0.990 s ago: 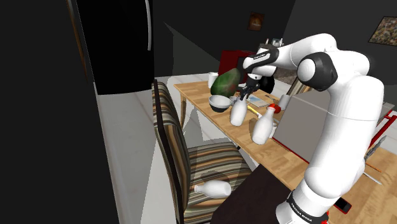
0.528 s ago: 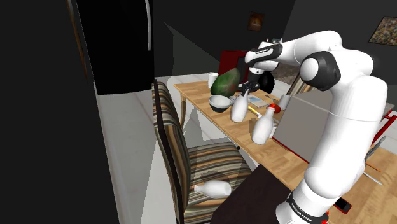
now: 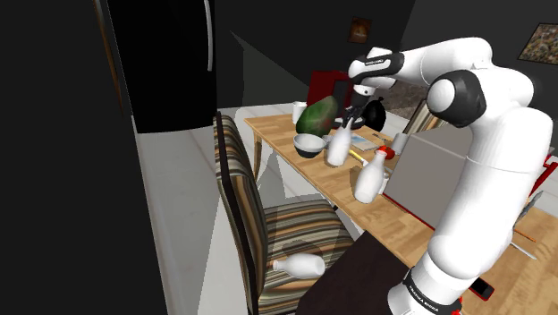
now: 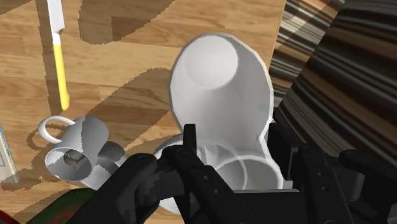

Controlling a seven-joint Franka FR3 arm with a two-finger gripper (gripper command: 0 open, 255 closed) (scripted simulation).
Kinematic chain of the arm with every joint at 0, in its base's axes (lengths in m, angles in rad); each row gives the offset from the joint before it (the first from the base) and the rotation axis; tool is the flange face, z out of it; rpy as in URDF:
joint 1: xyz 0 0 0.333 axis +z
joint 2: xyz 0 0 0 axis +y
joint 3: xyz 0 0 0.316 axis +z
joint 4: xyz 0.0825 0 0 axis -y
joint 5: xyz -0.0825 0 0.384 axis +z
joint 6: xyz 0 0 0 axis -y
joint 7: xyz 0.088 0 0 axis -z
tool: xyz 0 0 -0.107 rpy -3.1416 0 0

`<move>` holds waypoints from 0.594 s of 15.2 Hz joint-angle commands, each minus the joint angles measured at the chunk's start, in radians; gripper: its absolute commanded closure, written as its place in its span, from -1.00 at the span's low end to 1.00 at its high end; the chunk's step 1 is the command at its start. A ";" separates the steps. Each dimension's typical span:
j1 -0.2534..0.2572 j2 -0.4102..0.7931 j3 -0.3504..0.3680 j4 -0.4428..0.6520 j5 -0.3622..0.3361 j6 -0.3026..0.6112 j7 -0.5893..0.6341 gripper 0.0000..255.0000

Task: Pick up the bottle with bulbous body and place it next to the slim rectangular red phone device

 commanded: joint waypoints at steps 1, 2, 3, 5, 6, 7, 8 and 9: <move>0.012 -0.069 -0.006 -0.057 -0.031 -0.004 0.012 1.00; 0.018 -0.111 -0.008 -0.094 -0.051 -0.005 0.020 1.00; 0.023 -0.154 -0.009 -0.129 -0.072 -0.007 0.029 1.00; 0.029 -0.237 -0.008 -0.194 -0.112 -0.016 0.047 1.00; 0.029 -0.279 -0.006 -0.224 -0.132 -0.022 0.057 1.00; 0.029 -0.320 -0.003 -0.253 -0.151 -0.030 0.066 1.00; 0.027 -0.361 0.001 -0.280 -0.170 -0.040 0.075 1.00; 0.024 -0.401 0.006 -0.306 -0.188 -0.051 0.084 1.00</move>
